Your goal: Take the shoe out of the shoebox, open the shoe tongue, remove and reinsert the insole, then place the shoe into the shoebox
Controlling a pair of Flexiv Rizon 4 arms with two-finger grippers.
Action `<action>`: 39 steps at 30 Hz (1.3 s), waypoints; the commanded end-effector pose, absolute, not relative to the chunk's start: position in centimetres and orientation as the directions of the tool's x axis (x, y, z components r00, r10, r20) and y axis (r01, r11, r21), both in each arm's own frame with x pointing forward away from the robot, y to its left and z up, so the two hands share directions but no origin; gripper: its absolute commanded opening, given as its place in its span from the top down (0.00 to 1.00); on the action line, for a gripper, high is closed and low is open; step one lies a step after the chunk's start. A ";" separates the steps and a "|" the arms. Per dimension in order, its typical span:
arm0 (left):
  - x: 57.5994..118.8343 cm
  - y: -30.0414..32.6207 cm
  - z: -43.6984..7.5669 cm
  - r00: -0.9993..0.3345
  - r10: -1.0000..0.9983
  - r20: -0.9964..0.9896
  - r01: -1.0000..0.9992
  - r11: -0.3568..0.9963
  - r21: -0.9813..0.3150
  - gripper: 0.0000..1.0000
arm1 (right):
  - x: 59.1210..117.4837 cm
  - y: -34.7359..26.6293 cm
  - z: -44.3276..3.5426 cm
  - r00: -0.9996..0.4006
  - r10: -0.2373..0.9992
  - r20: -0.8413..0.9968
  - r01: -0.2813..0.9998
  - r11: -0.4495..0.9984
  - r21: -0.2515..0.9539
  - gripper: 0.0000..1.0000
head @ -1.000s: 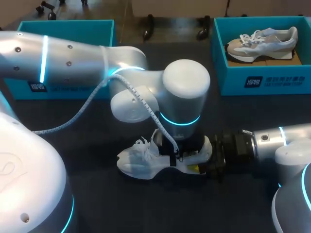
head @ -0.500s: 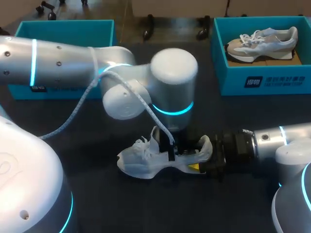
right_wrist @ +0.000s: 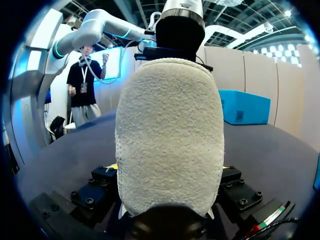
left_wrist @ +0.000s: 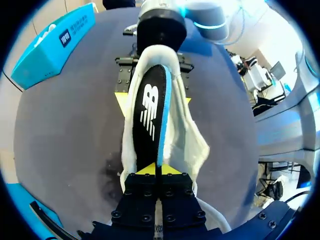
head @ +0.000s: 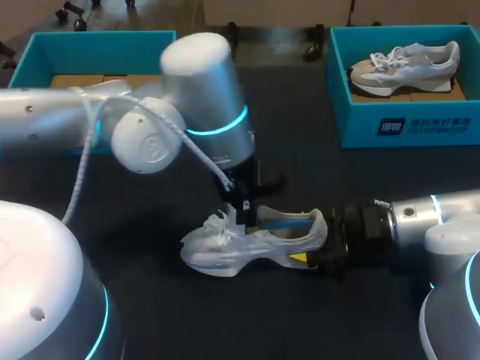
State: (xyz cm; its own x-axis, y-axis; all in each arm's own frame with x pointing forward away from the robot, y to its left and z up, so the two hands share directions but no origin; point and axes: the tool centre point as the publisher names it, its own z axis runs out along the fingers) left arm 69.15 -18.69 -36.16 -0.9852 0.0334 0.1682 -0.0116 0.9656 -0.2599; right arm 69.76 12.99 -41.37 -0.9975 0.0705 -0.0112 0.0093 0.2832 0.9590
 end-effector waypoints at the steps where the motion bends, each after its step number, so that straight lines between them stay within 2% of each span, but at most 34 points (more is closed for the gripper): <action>1: 68.6 -17.5 -35.4 -0.986 0.040 0.164 -0.033 0.909 -0.415 1.00 | 69.7 13.2 -41.3 -0.998 0.069 -0.010 0.010 0.290 0.957 1.00; 16: 68.5 -19.0 -34.2 -0.990 -0.048 0.135 -0.104 0.886 -0.451 1.00 | 69.7 13.2 -41.3 -0.998 0.069 -0.010 0.010 0.290 0.957 1.00; 17: 68.6 -19.2 -34.1 -0.990 -0.051 0.130 -0.105 0.886 -0.451 0.93 | 69.7 13.2 -41.3 -0.998 0.069 -0.010 0.010 0.290 0.957 1.00; 25: 69.0 -21.0 -33.3 -0.993 -0.079 0.091 -0.112 0.888 -0.447 0.95 | 69.7 13.2 -41.3 -0.998 0.069 -0.010 0.010 0.290 0.957 1.00; 26: 69.1 -21.2 -33.1 -0.993 -0.086 0.086 -0.115 0.887 -0.447 0.93 | 69.7 13.2 -41.3 -0.998 0.069 -0.010 0.010 0.290 0.957 1.00; 28: 69.3 -21.6 -32.8 -0.993 -0.085 0.086 -0.115 0.886 -0.449 0.80 | 69.7 13.2 -41.3 -0.998 0.069 -0.010 0.010 0.290 0.957 1.00; 31: 69.3 -22.0 -32.4 -0.994 -0.078 0.075 -0.103 0.887 -0.450 0.53 | 69.7 13.2 -41.3 -0.998 0.069 -0.010 0.010 0.290 0.957 1.00; 35: 69.2 -22.3 -31.9 -0.996 -0.062 0.065 -0.085 0.887 -0.454 0.51 | 69.7 13.2 -41.3 -0.998 0.069 -0.010 0.010 0.290 0.957 1.00; 37: 69.1 -22.3 -31.6 -0.997 -0.046 0.065 -0.071 0.884 -0.462 0.43 | 69.7 13.2 -41.3 -0.998 0.069 -0.010 0.010 0.290 0.957 1.00; 39: 68.9 -22.2 -31.3 -0.997 -0.036 0.064 -0.061 0.882 -0.468 0.45 | 69.7 13.2 -41.3 -0.998 0.069 -0.010 0.010 0.290 0.957 1.00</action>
State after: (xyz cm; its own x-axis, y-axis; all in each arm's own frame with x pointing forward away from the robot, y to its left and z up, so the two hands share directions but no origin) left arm 68.97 -22.55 -31.61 -0.9972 -0.0409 0.0632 -0.0657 0.8826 -0.4655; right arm 69.74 12.99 -41.40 -0.9975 0.0703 -0.0109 0.0095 0.2834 0.9590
